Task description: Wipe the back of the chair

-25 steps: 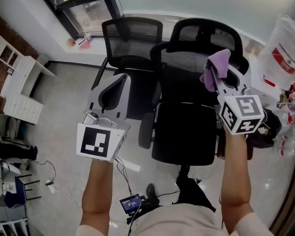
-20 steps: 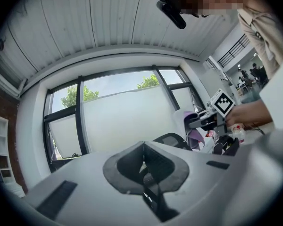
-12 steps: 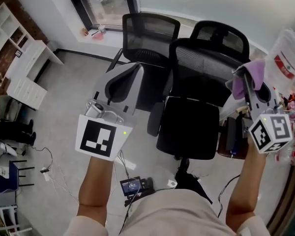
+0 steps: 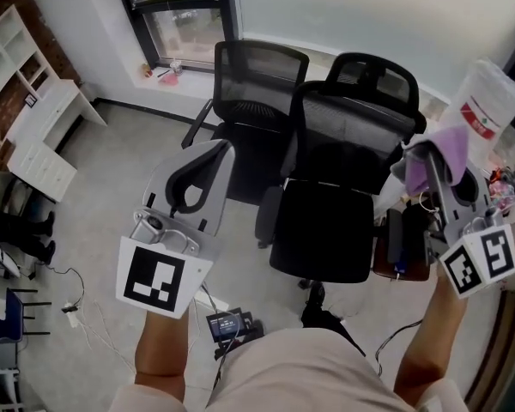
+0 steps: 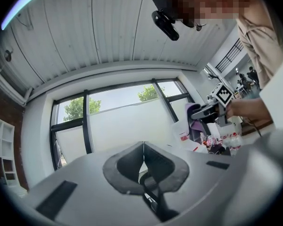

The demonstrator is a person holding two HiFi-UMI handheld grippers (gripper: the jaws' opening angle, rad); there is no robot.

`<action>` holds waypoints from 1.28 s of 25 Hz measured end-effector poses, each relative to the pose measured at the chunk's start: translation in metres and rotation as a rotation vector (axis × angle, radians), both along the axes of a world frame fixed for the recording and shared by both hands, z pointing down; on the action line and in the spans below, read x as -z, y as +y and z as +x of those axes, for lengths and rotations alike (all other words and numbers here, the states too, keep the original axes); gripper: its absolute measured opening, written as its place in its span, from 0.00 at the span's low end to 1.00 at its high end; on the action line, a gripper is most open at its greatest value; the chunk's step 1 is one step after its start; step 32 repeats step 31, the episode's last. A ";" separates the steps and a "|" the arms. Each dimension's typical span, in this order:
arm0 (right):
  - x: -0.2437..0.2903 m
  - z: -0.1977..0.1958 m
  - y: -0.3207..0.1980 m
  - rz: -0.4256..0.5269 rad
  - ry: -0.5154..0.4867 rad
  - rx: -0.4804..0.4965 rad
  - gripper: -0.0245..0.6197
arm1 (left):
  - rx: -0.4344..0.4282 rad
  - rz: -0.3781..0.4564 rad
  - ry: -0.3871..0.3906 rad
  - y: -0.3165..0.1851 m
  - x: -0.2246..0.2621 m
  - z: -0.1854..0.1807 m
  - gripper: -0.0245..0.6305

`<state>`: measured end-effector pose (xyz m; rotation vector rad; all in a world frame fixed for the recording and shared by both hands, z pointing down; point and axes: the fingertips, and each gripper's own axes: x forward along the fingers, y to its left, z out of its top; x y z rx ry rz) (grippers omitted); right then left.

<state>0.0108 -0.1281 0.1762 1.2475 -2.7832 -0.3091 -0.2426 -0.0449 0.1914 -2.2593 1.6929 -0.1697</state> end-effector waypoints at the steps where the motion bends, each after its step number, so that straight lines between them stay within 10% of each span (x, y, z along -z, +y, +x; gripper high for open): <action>1: 0.004 -0.001 0.009 0.003 -0.001 0.007 0.12 | -0.003 0.005 0.004 0.007 0.002 0.000 0.05; 32: -0.005 0.030 0.070 -0.015 0.041 -0.028 0.11 | -0.040 -0.013 0.027 0.048 -0.009 0.012 0.05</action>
